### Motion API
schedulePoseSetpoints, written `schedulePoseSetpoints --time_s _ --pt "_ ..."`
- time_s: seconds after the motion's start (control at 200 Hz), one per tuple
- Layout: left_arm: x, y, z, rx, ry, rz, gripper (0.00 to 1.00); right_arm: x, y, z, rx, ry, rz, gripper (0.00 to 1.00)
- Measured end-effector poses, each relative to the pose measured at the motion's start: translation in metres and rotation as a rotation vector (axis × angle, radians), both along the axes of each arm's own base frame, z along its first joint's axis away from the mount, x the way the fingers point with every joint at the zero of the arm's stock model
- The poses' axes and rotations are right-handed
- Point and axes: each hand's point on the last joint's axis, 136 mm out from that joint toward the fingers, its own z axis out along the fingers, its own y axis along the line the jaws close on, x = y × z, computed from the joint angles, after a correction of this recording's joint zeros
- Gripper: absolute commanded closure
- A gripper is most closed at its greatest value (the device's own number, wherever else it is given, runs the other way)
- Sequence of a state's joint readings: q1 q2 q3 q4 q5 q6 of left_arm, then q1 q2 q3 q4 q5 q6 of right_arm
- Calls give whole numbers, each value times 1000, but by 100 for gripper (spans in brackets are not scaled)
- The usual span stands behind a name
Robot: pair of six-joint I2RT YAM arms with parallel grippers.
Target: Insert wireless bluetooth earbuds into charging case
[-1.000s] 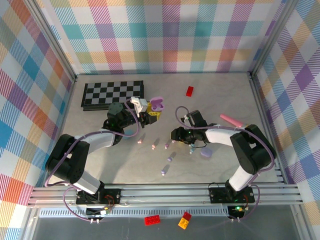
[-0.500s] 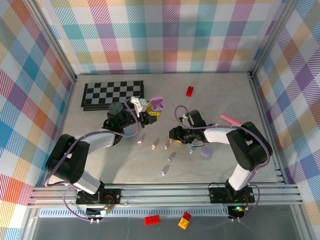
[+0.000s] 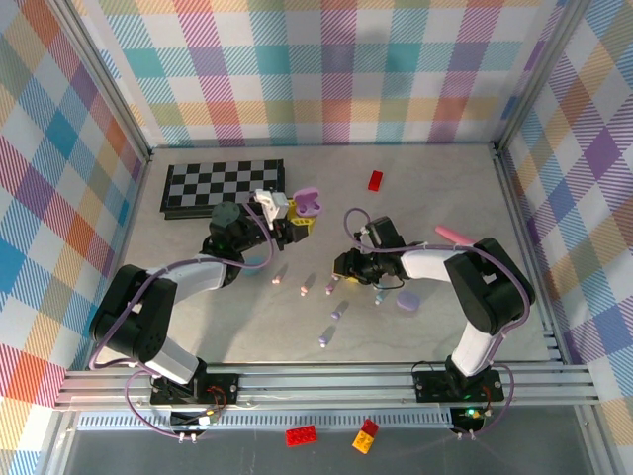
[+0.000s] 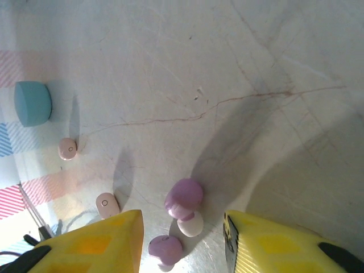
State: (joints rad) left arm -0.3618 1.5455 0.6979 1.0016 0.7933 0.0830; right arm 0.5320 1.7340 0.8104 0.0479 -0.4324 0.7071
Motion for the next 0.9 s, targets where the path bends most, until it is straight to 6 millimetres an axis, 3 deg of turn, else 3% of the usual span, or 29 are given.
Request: schedulePoseSetpoints --time_s 0.265,0.54,0.695,0.9 --pt "49 55 -5 -101 38 162 61 10 3 18 -187 -105 -7 60" --pt "64 90 6 -130 -1 246 61 14 18 42 -459 -267 31 58" --pt "69 105 8 -133 -13 282 61 17 22 34 -614 -304 59 56" --pt "70 107 8 -133 -16 287 61 13 18 14 -815 -317 117 54"
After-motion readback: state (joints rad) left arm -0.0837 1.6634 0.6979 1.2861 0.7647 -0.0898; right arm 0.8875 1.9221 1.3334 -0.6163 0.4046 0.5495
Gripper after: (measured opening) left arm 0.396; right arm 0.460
